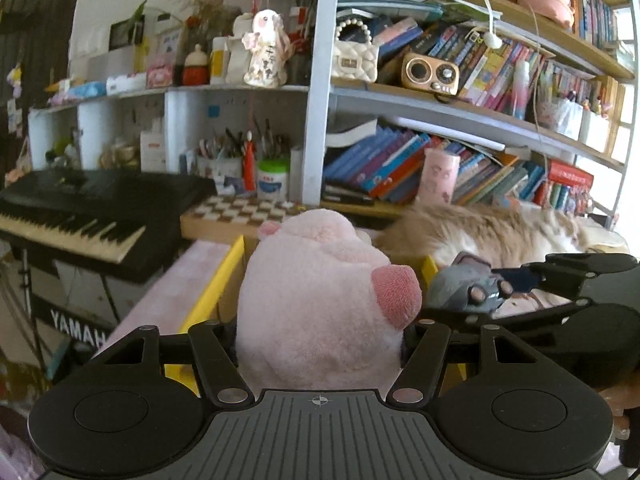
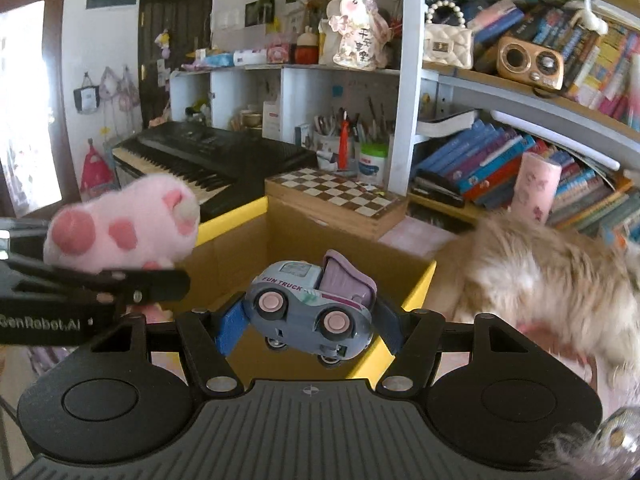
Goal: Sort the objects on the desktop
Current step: 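Lift the pink pig with the left tool while the right tool carries the truck toward the yellow box, then lower the pig and truck into the yellow box and open both tools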
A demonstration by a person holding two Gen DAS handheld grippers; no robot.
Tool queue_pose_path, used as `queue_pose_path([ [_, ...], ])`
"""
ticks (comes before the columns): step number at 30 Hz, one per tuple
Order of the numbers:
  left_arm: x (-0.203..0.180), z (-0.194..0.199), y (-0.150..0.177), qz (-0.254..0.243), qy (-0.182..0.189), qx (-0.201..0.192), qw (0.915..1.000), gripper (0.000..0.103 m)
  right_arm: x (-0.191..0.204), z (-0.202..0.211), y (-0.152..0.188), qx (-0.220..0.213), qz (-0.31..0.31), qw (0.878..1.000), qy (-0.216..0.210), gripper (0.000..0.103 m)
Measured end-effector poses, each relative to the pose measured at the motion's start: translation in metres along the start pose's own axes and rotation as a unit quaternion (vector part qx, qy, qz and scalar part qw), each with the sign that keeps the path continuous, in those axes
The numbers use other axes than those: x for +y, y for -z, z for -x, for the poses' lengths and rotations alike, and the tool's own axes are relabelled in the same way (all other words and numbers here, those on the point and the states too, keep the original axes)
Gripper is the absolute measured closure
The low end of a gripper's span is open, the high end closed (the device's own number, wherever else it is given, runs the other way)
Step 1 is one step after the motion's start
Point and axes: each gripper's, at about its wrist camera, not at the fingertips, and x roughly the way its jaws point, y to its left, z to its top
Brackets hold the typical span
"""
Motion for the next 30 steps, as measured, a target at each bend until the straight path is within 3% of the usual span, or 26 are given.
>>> queue_pose_path([
  [5, 0.006, -0.042, -0.015, -0.008, -0.002, 0.030, 0.9995, 0.039, -0.018, -0.043, -0.015, 0.024, 0.042, 0.999, -0.015, 0.039],
  [8, 0.009, -0.070, -0.019, -0.026, -0.013, 0.053, 0.9981, 0.039, -0.019, -0.073, -0.019, 0.049, 0.104, 0.993, -0.032, 0.039],
  [12, 0.011, -0.102, -0.020, -0.060, -0.035, 0.090, 0.9935, 0.039, -0.016, -0.115, -0.020, 0.095, 0.194, 0.975, -0.058, 0.039],
  [20, 0.006, -0.154, -0.014, -0.112, -0.048, 0.198, 0.9726, 0.038, -0.005, -0.172, -0.013, 0.189, 0.333, 0.917, -0.107, 0.039],
  [26, 0.001, -0.163, -0.012, -0.138, -0.049, 0.228, 0.9625, 0.033, 0.000, -0.187, -0.013, 0.228, 0.353, 0.898, -0.132, 0.039],
  [29, 0.001, -0.163, -0.012, -0.137, -0.037, 0.229, 0.9630, 0.031, 0.005, -0.189, -0.012, 0.231, 0.363, 0.893, -0.129, 0.037],
  [30, 0.002, -0.161, -0.012, -0.135, -0.037, 0.223, 0.9647, 0.026, 0.006, -0.189, -0.011, 0.229, 0.364, 0.894, -0.130, 0.033],
])
